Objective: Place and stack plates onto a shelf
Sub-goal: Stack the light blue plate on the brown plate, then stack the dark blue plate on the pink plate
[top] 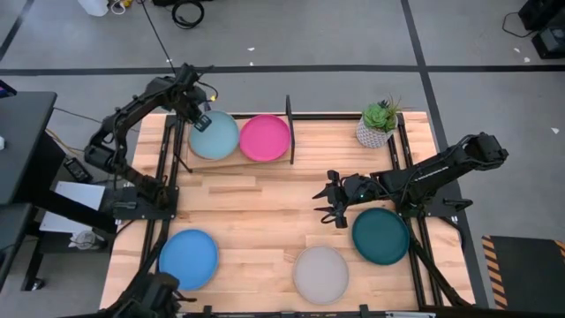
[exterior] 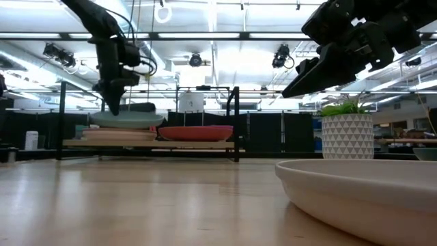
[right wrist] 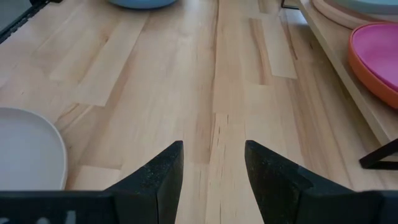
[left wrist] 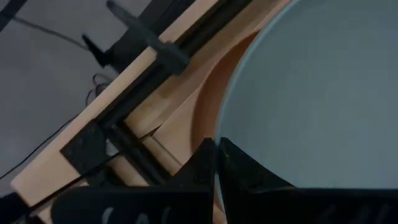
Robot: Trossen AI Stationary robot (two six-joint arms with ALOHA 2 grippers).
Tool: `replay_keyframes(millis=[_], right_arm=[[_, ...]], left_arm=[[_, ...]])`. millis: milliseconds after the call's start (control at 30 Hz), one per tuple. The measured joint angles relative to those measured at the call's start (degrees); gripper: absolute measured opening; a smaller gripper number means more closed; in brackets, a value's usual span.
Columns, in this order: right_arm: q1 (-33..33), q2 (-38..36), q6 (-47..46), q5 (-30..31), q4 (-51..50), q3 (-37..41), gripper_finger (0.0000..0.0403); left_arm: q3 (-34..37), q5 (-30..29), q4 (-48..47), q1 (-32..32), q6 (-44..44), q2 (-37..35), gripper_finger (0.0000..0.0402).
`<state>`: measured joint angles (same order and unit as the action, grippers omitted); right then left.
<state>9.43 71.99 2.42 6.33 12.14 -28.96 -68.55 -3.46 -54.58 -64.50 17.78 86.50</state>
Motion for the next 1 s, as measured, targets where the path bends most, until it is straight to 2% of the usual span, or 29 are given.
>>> replay_keyframes(millis=[133,233,400,500,567,633,700,767,900,1000], right_arm=[[0.0,0.0,0.0,0.0,0.0,0.0,0.0178],[0.1,0.0,0.0,0.0,0.0,0.0,0.0178],[0.1,0.0,0.1,0.0,0.0,0.0,0.0178],[0.1,0.0,0.1,0.0,0.0,0.0,0.0178],[0.1,0.0,0.1,0.0,-0.1,0.0,0.0178],[0.2,0.0,-0.3,-0.7,-0.8,0.0,0.0178],[0.3,0.0,-1.3,-2.4,-2.0,0.0,0.0178],[0.9,0.0,-3.3,-3.2,-3.7,0.0,0.0178],[3.3,0.1,-7.3,-2.1,-8.2,0.0,0.0178],[5.5,0.1,-10.0,-1.0,-16.9,-2.1,0.0178]], left_arm=[[0.0,-2.5,0.1,-0.1,0.3,1.7,0.0015],[0.0,-3.3,0.4,0.5,0.5,2.0,0.0033],[-1.2,-8.8,0.7,2.5,0.9,2.0,0.0112],[-3.2,-9.8,0.2,3.7,0.9,2.0,0.0157],[-4.7,-7.1,-0.9,4.8,0.9,2.0,0.0177],[-5.6,-1.2,-2.0,6.9,0.7,2.0,0.0186],[-5.7,5.8,-2.5,10.3,-0.3,2.0,0.0187],[-5.0,10.0,-2.4,15.0,-0.6,2.0,0.0182],[-3.3,9.1,-1.8,26.1,0.4,1.9,0.0172],[-3.0,6.9,-0.9,33.2,-0.4,1.9,0.0168]])
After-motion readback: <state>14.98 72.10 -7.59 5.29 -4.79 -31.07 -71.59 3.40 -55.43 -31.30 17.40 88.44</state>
